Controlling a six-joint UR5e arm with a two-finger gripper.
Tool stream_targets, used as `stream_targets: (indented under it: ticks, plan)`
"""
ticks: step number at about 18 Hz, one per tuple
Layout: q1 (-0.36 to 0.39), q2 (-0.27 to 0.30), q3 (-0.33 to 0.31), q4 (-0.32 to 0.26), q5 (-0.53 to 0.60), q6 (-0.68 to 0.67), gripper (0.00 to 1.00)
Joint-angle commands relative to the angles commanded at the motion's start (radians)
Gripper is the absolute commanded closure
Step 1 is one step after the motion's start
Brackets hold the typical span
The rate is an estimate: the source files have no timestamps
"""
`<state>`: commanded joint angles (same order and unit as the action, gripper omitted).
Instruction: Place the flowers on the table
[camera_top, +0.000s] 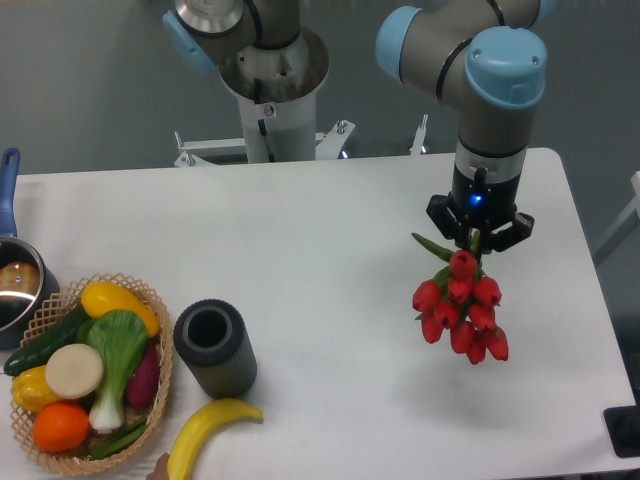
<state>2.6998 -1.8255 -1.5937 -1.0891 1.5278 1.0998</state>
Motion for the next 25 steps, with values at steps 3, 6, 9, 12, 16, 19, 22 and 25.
stream_targets:
  ticks: [3, 6, 9, 12, 16, 19, 22, 25]
  plan:
    - [-0.005, 0.0, -0.003, 0.005, 0.003, 0.002, 1.0]
    - [-0.009, -0.002, -0.023, 0.003, 0.003, 0.0, 1.0]
    - [-0.014, 0.002, -0.057, 0.001, 0.003, -0.002, 1.0]
    - [-0.032, 0.002, -0.092, 0.003, 0.003, -0.003, 0.85]
    - [-0.048, 0.002, -0.106, 0.005, -0.009, -0.002, 0.2]
    - [-0.055, 0.005, -0.111, 0.011, -0.008, -0.005, 0.0]
    - [-0.054, 0.008, -0.114, 0.008, 0.012, -0.002, 0.0]
    - [-0.049, 0.015, -0.121, 0.015, 0.011, 0.002, 0.0]
